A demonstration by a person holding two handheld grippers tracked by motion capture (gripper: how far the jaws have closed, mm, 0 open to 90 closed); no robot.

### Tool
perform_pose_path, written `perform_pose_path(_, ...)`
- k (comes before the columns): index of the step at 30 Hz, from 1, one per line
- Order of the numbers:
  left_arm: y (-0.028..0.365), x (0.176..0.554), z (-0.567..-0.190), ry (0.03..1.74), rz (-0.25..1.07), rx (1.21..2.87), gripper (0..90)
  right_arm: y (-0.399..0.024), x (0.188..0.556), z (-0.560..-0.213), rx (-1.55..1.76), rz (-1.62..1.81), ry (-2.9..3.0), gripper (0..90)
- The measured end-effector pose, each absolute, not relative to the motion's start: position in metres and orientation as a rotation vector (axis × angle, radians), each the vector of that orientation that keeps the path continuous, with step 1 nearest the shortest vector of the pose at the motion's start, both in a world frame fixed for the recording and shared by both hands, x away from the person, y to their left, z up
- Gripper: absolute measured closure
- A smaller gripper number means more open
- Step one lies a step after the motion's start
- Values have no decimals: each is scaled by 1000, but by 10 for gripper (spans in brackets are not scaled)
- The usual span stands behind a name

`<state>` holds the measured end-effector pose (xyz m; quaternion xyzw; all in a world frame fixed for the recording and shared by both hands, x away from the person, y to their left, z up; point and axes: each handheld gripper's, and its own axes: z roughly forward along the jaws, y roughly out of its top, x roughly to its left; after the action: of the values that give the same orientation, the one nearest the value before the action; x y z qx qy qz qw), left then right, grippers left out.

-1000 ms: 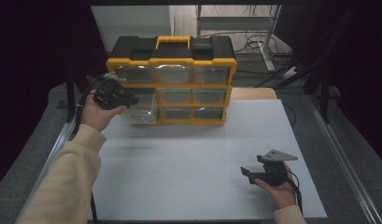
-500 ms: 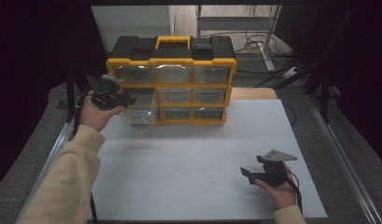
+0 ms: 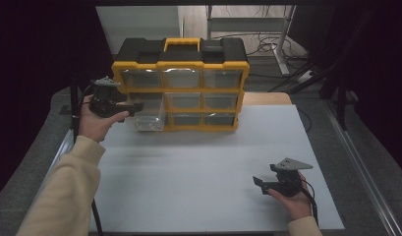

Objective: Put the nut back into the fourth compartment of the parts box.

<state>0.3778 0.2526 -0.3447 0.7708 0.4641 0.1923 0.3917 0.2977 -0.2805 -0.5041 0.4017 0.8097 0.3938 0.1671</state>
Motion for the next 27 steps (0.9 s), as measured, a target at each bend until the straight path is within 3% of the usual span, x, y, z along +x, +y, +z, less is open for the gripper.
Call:
perform_pose_path(3, 253, 367, -345, 1146, 484, 1950, 197, -281, 298, -504, 1141, 1123, 2303, 165)
perform_pose_path(6, 251, 358, -346, 1129, 476, 1955, 226, -280, 298, -504, 1140, 1121, 2304, 165)
perform_pose_path(27, 238, 307, -385, 1069, 421, 1983, 217, -280, 298, -504, 1138, 1120, 2303, 165)
